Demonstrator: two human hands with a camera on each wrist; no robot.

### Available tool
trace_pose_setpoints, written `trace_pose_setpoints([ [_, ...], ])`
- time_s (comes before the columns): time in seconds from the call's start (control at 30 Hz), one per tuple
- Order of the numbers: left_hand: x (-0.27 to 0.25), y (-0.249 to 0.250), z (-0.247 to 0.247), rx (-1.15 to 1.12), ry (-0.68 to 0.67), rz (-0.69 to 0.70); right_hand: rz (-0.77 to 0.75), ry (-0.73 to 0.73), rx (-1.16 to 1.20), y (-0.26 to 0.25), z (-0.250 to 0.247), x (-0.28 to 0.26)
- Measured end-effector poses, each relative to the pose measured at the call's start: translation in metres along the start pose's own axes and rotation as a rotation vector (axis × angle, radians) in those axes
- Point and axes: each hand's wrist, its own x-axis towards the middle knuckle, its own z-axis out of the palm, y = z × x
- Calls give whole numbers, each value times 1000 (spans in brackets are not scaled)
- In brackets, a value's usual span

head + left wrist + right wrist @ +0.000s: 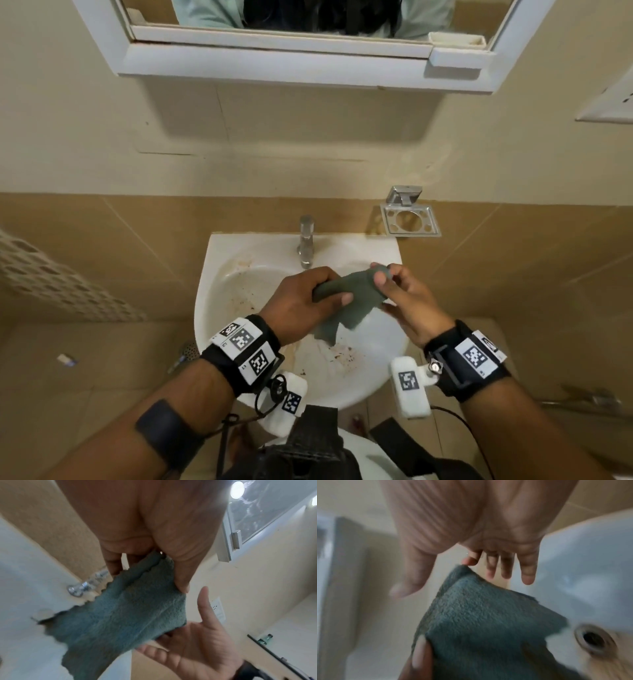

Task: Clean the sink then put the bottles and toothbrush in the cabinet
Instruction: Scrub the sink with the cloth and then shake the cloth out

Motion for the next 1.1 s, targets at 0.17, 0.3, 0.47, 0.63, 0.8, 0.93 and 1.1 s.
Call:
trace_pose_setpoints([
  [0.17, 20, -1, 19, -17, -14, -11, 91, -284, -70, 28, 3, 1],
  [0.3, 37, -27, 12, 94, 88, -142, 244, -190, 17, 38, -8, 15],
  [0.47, 68, -57, -10, 370, 218, -236, 130, 158, -311, 35, -27, 59],
  [0.63, 114, -64, -9, 534, 204, -463, -320, 95, -1128, 31, -5, 141],
  [0.8, 138, -64, -3, 471, 185, -599, -261, -132, -1516, 67, 22, 189],
  [0.93, 147, -77, -10, 350, 171, -695, -152, -317, -1544, 82, 32, 197],
  [1.1, 156, -79, -17, 322, 120, -752, -203, -363, -1553, 87, -12, 197],
])
